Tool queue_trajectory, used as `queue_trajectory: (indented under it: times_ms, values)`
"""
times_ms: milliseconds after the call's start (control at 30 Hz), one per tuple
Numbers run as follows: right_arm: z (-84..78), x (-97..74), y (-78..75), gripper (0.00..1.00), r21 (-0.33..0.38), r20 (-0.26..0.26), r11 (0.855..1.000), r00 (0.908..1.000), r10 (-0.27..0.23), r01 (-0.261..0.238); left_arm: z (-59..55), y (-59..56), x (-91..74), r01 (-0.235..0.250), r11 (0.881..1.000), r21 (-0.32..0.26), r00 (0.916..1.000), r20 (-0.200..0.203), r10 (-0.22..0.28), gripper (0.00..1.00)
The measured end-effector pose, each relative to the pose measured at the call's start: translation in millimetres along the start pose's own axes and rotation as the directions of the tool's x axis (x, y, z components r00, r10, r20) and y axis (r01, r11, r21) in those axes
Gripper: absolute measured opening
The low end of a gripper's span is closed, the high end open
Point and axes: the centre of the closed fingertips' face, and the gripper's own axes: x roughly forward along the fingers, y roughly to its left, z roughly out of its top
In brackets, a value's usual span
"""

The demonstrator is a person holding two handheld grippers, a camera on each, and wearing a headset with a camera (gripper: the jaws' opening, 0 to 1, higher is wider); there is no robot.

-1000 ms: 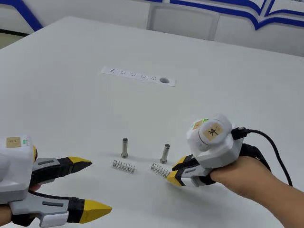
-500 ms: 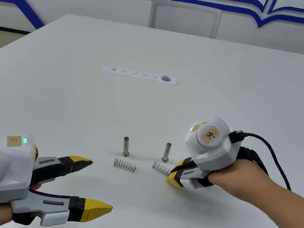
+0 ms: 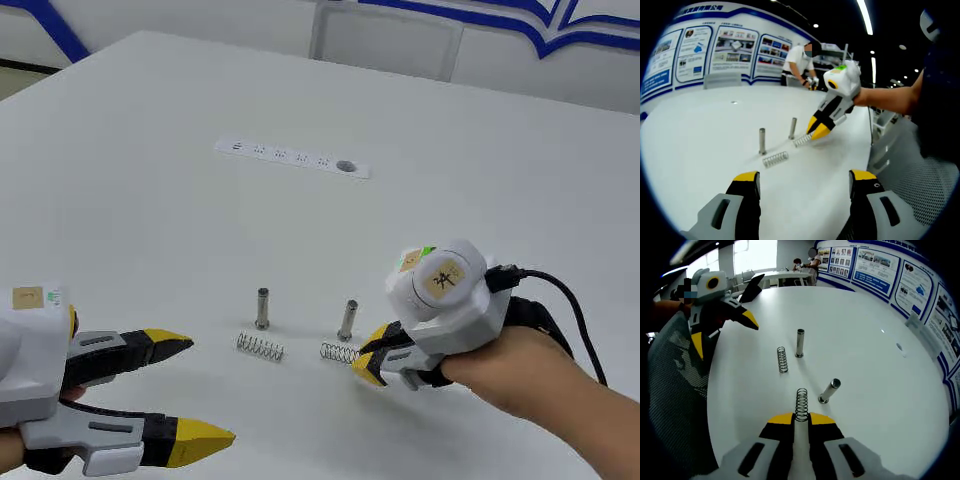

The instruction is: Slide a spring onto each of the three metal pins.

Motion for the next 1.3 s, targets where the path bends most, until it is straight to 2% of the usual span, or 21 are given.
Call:
queue_trajectory:
  times_ms: [500, 900, 1033, 1300]
  values:
    - [12.2, -11.2, -1.6, 0.12, -0.022, 0.011, 1.0, 0.9999, -0.002, 0.002, 0.5, -1.1, 0.1, 0.003, 1.0, 0.004, 1.0, 0.0, -0.003, 0.73]
    - [16.2, -20.0, -5.2, 0.12, -0.008, 0.019, 1.0, 0.9998, -0.006, 0.006, 0.0, -1.1, -0.1, 0.005, 1.0, 0.007, 1.0, -0.003, -0.005, 0.73]
    - [24.8, -29.3, -7.9, 0.12, 0.025, 0.043, 1.0, 0.9991, 0.002, -0.003, 0.3, -1.4, 0.0, 0.005, 1.0, 0.008, 1.0, -0.002, -0.005, 0.73]
    - [43.0, -45.2, -15.6, 0.12, 0.017, 0.071, 1.0, 0.9974, -0.013, 0.012, 0.7, -1.2, -0.1, 0.004, 1.0, 0.008, 1.0, 0.0, -0.004, 0.73]
